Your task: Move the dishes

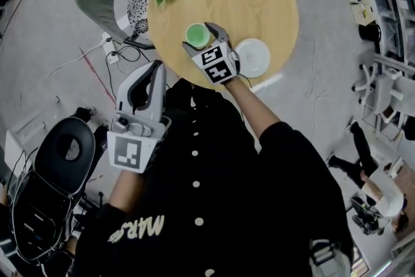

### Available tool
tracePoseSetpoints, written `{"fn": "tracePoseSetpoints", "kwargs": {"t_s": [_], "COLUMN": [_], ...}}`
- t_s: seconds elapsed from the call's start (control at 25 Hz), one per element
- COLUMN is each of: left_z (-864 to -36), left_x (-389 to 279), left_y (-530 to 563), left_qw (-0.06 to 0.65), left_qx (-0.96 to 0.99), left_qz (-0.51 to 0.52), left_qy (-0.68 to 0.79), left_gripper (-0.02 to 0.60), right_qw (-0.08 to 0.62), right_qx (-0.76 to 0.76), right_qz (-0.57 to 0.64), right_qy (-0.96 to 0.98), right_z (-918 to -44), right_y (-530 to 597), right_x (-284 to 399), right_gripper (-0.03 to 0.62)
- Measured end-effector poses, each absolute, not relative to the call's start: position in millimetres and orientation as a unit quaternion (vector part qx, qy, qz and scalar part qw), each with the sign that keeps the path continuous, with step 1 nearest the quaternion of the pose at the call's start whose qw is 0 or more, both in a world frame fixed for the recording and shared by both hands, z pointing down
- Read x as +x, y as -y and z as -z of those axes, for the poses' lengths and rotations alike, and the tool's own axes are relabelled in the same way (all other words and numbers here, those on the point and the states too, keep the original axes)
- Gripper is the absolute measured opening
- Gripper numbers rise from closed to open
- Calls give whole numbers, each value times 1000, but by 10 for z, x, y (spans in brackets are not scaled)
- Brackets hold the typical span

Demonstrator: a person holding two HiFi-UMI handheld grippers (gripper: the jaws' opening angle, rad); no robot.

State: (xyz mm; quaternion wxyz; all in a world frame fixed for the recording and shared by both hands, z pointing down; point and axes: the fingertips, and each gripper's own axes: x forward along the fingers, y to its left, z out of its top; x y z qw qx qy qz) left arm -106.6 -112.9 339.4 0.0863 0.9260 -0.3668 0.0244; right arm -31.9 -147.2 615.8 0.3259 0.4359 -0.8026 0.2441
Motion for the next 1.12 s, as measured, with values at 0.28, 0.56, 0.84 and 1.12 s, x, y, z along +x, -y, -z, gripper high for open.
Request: {"fn": "tracePoseSetpoints", "kwargs": {"t_s": [0.28,0.56,0.84,1.12], "left_z": [-3422,-3466,-3485,-3479], "left_x": [-1093,-1135,-1077,-1133], "left_y": [1131,1135,1041,1045], "left_qw": [92,97,99,96], "left_qx": [923,920,922,918], "left_qz": [-27,-31,-32,-33], "left_qy": [373,377,372,383], "left_gripper": [3,3,3,3], "right_qw": [341,348,371,381], "right_qx": [424,418,410,404], "right_qz": [-246,-236,-234,-218], "right_qy": [802,805,800,802], "right_z": [-6282,-6346,-6422,-6423], "right_y": [1462,1469,1366,1322], "right_x": [-368,-409,-396,-401], "right_gripper": [373,373,374,376]}}
